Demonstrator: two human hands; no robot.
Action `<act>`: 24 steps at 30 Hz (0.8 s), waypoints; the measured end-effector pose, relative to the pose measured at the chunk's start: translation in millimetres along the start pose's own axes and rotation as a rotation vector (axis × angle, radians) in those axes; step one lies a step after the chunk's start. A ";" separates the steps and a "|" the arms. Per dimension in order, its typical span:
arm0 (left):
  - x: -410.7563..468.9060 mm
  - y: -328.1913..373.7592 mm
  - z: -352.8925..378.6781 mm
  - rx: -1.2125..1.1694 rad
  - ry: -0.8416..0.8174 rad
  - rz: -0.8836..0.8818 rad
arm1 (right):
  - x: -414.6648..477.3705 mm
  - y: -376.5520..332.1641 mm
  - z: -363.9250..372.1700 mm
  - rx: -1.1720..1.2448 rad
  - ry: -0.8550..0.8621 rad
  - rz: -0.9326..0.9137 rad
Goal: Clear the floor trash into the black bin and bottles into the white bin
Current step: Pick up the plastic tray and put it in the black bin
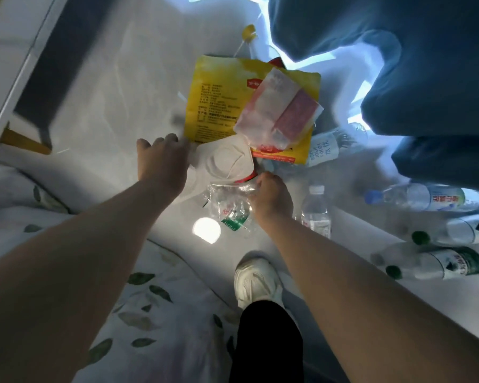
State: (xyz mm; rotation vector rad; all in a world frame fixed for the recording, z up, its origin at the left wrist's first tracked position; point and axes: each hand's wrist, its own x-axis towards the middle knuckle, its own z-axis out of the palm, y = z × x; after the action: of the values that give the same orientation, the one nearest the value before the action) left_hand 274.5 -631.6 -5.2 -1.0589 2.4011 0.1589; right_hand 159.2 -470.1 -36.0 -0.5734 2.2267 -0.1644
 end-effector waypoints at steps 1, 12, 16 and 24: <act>-4.4 -3.7 -3.0 -0.016 0.002 0.002 | -3.2 2.2 -2.5 -0.013 -0.028 -0.015; -113.3 -4.8 -79.9 -0.360 -0.093 -0.327 | -93.8 37.4 -113.3 0.153 -0.145 0.111; -161.8 31.5 -121.9 -0.505 -0.108 -0.410 | -129.8 45.7 -175.6 0.275 -0.138 0.161; -259.3 153.7 -205.2 -0.761 -0.038 -0.468 | -218.2 122.0 -286.6 0.624 -0.059 0.241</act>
State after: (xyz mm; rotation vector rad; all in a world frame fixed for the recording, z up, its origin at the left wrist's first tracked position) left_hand 228.9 -416.5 285.7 -1.8853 1.9998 0.9607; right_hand 26.4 -282.5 267.0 0.0293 2.0158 -0.6742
